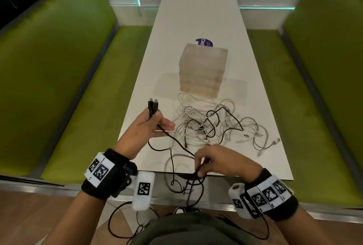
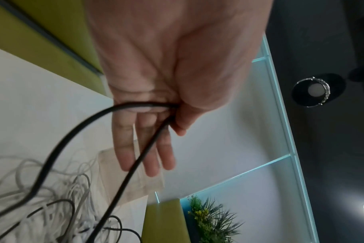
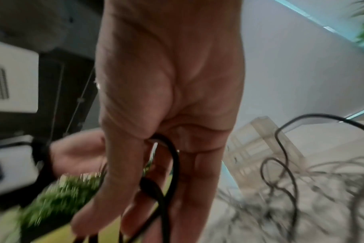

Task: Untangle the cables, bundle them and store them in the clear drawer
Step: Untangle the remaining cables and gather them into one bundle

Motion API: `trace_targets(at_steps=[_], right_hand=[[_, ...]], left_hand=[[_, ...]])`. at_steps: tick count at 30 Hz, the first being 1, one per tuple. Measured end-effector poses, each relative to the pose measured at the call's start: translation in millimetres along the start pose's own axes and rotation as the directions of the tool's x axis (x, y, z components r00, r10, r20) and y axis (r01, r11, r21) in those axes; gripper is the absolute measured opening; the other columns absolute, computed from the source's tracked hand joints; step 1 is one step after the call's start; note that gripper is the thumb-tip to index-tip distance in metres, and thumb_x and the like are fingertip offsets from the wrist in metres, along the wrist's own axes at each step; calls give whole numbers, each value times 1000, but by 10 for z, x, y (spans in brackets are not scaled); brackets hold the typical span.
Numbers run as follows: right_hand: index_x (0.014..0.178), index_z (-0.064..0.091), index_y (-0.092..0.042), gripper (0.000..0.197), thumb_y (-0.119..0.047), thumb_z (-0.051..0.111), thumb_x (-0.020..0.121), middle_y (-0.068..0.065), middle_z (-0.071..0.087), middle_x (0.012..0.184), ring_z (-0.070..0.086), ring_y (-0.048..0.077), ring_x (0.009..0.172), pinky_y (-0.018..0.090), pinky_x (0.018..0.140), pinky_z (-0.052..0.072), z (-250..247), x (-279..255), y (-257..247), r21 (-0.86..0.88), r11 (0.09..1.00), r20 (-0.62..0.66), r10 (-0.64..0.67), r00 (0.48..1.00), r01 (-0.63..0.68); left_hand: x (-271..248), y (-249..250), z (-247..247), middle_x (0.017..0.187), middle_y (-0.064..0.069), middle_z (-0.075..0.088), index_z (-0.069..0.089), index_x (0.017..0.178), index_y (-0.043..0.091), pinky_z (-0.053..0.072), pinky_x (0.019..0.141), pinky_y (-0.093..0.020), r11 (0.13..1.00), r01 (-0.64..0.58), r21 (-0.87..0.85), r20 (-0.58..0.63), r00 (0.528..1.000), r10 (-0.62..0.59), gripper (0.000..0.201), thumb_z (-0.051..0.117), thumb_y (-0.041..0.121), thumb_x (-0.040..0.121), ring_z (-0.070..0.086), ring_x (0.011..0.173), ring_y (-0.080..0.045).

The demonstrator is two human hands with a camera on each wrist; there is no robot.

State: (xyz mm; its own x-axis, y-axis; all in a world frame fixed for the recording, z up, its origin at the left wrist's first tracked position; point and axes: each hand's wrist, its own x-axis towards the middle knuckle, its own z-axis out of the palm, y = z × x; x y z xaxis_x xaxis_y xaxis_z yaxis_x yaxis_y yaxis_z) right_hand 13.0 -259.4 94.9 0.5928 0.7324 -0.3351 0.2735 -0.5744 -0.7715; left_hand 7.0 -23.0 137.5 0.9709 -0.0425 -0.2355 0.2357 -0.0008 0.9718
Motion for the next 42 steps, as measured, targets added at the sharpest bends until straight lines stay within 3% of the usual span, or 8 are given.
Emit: trace_targets(at_steps=[6,10,15,19,22,28,34,42], right_hand=[[103,67,-18,26,-10,68,78,-2,58,119,59,14,101,36,86,50,487,95,320,-218,974,176,-14,984,53],[116,63,-19,35,-9,65,83,0,58,122,58,14,106,29,88,49,651,19,444,-195,981,251,48,967,1],[104,67,-15,17,-13,62,88,-2,67,101,59,3,82,16,77,48,385,-195,648,80,986,-67,154,986,-149],[93,66,-13,12,-5,58,89,1,66,94,60,14,76,20,69,48,-19,-392,1199,221,883,-629,454,631,-414],[94,63,0,24,-22,53,93,16,67,91,62,30,80,39,76,52,-266,-528,1648,401,660,-660,689,300,-635],[87,63,8,28,-20,66,84,22,64,84,59,31,76,39,67,49,-318,-487,1844,606,505,-560,820,122,-615],[90,58,-7,11,-16,63,88,18,67,94,57,26,80,40,75,47,-365,-458,1603,619,734,-726,670,152,-280],[90,59,-3,11,6,59,86,16,67,81,68,15,75,19,73,52,-450,-187,409,492,807,-777,238,583,326]], left_hand=[[19,-17,91,53,6,35,47,88,10,55,64,-29,988,-79,-133,-59,996,71,21,36,19,103,52,50,-17],[57,69,69,53,9,28,49,79,16,21,41,-18,924,-67,-376,-110,994,27,27,37,22,102,22,43,-5],[76,179,30,51,11,24,51,81,16,10,41,-21,869,-58,-492,-94,995,13,26,38,30,99,18,40,-3],[71,184,60,55,7,27,56,87,9,15,42,-22,842,-26,-539,-6,1000,27,24,40,26,83,22,41,-5],[99,138,136,56,6,34,55,89,8,22,43,-20,848,-18,-529,32,999,41,21,35,15,88,26,43,-6],[166,72,308,69,2,56,56,88,10,37,50,-17,891,-84,-446,68,989,128,20,37,9,96,42,53,-7],[222,-70,421,66,0,59,57,89,6,47,58,-22,928,-76,-364,66,992,107,19,41,15,96,54,58,-14],[433,-312,923,82,-6,74,59,94,4,56,71,-28,966,-10,-258,81,996,32,24,37,11,102,69,76,-18]])
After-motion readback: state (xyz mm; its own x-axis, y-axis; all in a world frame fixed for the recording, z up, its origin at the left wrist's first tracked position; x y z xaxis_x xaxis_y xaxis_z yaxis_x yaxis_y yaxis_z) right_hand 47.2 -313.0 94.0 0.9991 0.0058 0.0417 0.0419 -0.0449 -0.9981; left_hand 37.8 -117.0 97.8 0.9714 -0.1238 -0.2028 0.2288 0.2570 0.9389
